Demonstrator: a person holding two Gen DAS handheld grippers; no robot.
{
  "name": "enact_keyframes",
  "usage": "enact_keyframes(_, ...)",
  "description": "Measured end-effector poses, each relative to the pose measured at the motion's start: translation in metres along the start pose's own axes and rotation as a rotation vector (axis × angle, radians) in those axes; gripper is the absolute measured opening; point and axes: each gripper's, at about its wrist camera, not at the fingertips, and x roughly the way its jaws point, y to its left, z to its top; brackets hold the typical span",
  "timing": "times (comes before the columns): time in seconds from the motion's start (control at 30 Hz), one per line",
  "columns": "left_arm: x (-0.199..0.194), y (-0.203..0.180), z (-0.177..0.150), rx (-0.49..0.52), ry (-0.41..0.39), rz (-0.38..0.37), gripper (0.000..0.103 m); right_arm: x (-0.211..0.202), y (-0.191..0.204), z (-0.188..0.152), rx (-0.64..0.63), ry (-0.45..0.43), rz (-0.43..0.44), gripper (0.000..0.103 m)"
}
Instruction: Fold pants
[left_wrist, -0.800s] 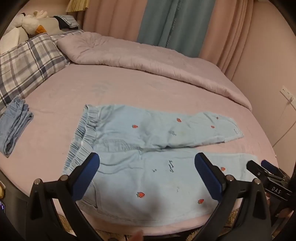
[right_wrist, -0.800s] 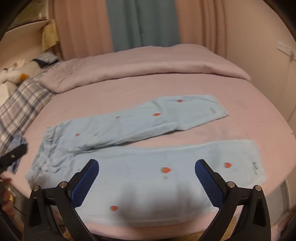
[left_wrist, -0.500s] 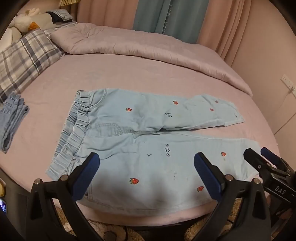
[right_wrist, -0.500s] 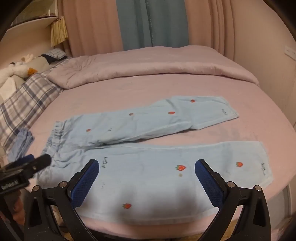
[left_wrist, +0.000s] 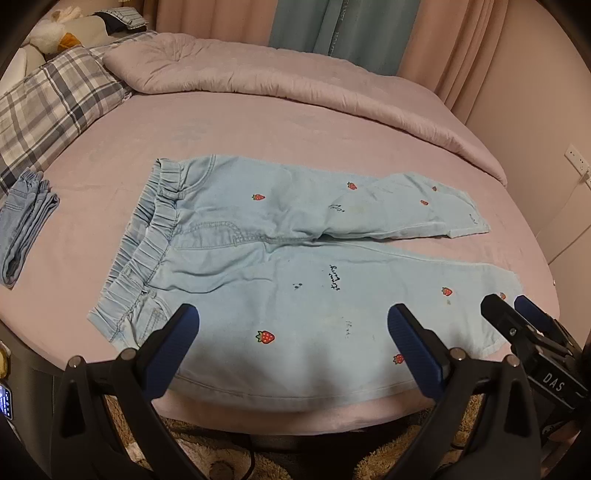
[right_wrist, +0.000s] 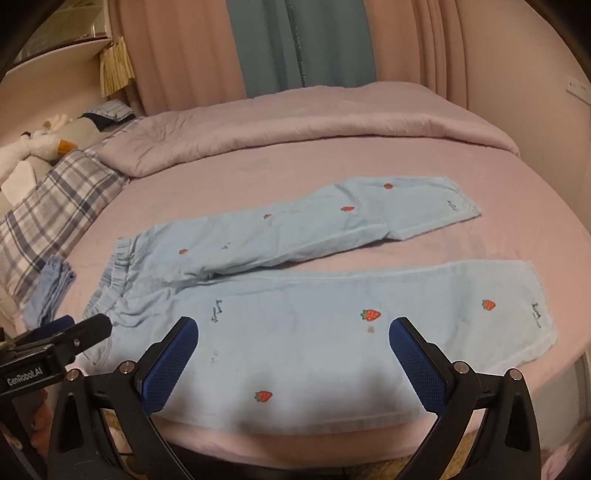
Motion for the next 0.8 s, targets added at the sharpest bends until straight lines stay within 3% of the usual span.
enact_keyframes(0.27, 0.002, -0.008, 0.008, 0.041, -0.034, 0.013, 0.101, 0.001, -0.007, 0.007, 0.012, -0.022, -0.025, 0.103)
enact_keyframes(0.8, 0.006, -0.02, 0.002, 0.091, -0.008, 0.002, 0.101, 0.009, -0.01, 0.004, 0.032, -0.002, -0.008, 0.103)
